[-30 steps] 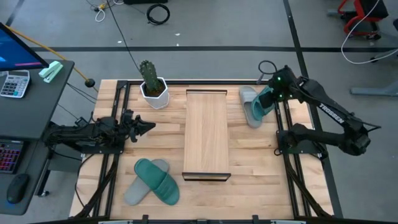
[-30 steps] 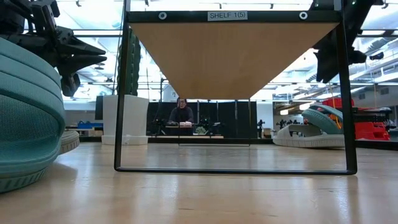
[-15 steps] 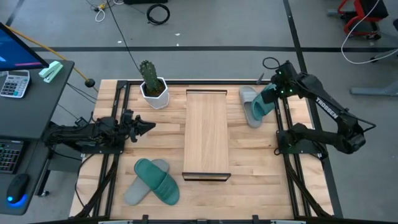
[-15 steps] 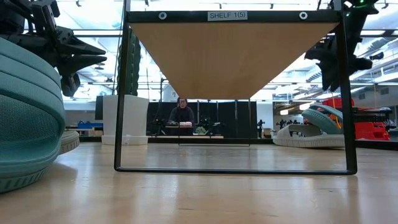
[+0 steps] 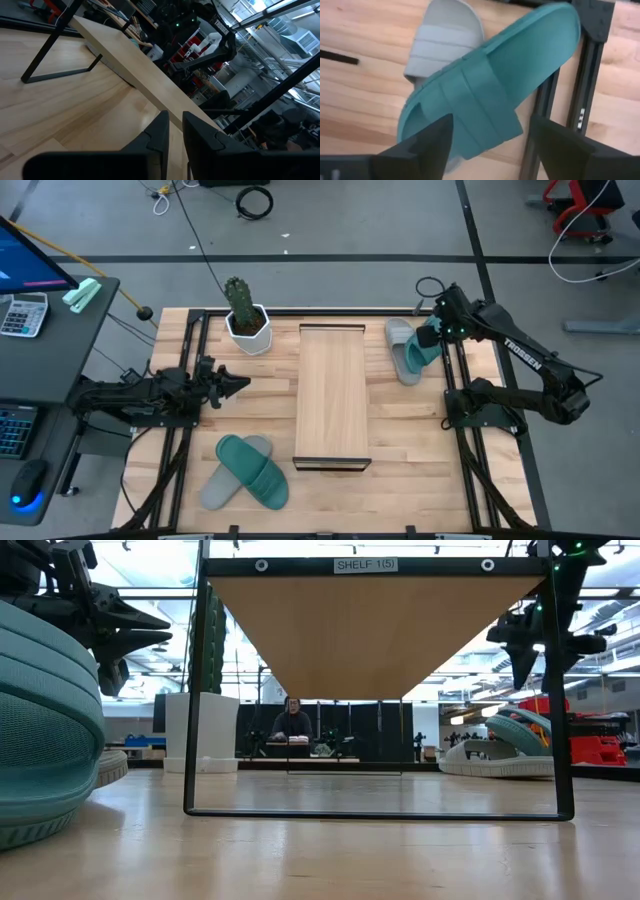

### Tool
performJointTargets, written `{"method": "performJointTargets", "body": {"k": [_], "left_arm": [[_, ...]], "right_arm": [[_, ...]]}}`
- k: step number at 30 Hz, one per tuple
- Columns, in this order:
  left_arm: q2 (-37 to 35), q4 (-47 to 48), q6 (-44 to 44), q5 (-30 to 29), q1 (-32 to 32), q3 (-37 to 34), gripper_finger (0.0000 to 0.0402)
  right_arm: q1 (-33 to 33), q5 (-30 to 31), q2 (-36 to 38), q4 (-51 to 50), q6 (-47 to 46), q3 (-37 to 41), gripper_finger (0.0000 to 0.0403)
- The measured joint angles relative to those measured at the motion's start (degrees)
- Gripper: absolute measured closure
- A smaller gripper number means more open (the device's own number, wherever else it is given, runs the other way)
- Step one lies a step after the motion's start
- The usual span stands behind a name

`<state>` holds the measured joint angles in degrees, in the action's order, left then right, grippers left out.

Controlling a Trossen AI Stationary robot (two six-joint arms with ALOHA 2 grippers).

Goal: Pick and place slides into the shelf
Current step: Put the right blue slipper on the shelf

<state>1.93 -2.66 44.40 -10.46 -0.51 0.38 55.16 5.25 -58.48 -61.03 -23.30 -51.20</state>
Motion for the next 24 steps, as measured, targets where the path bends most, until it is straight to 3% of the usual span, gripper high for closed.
{"method": "performJointTargets", "body": {"k": [9, 24], "left_arm": [[-0.02, 0.00, 0.02, 0.00, 0.00, 0.00, 0.0338], [-0.02, 0.00, 0.01, 0.00, 0.00, 0.00, 0.0336]], "right_arm": [[-7.67, 1.46, 0.00, 2.72, -5.71, 5.67, 0.0108], [-20.96, 12.53, -0.99, 3.64, -8.25, 5.68, 0.0120]]}}
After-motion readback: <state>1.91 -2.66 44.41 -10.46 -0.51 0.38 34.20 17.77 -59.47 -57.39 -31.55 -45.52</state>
